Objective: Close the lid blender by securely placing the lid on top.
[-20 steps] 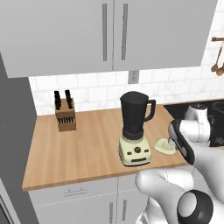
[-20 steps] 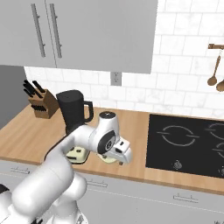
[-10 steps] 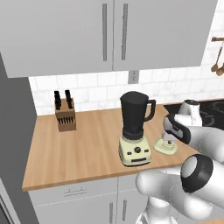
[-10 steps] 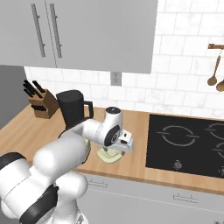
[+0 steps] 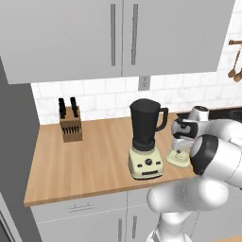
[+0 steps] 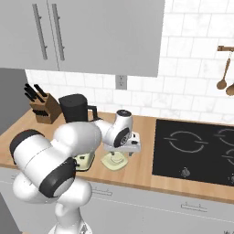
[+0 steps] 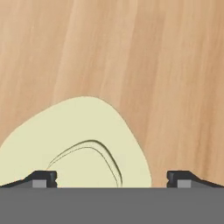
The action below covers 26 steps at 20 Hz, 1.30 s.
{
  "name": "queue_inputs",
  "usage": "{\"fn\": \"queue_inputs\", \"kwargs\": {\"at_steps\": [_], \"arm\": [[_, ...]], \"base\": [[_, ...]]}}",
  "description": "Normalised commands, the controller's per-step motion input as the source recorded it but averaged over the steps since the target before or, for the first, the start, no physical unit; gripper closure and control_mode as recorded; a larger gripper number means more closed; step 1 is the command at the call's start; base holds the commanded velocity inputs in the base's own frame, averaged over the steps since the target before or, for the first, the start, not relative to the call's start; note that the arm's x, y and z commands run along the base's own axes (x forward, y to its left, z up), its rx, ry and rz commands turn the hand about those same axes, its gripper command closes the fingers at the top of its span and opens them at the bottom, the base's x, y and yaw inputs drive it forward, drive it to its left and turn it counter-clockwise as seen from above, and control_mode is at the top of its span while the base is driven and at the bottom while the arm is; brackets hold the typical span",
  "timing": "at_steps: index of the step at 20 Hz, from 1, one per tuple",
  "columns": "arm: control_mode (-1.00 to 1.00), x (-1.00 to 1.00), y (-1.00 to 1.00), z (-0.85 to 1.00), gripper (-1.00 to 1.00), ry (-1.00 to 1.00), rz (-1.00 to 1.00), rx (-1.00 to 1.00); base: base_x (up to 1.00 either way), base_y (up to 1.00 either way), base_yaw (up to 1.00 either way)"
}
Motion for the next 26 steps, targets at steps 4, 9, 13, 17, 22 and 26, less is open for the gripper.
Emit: {"fn": "queue_inputs", "kwargs": {"at_steps": [4,9,13,17,22,26], "arm": [[-1.0,0.14,0.0,-0.31,-1.0,0.0,0.18,0.0],[-1.0,-0.15,0.0,-0.17,-1.0,0.0,0.13,0.11],[-1.0,-0.3,0.0,0.0,-1.0,0.0,0.04,0.16],[-1.0,-0.24,0.0,0.0,-1.0,-0.01,0.02,0.15],[-1.0,-0.14,0.11,0.0,-1.0,-0.03,0.01,0.07],[-1.0,0.02,0.3,-0.13,-1.0,0.0,0.0,0.0]], "base": [[0.0,0.0,0.0],[0.0,0.0,0.0],[0.0,0.0,0.0],[0.0,0.0,0.0],[0.0,0.0,0.0],[0.0,0.0,0.0]]}}
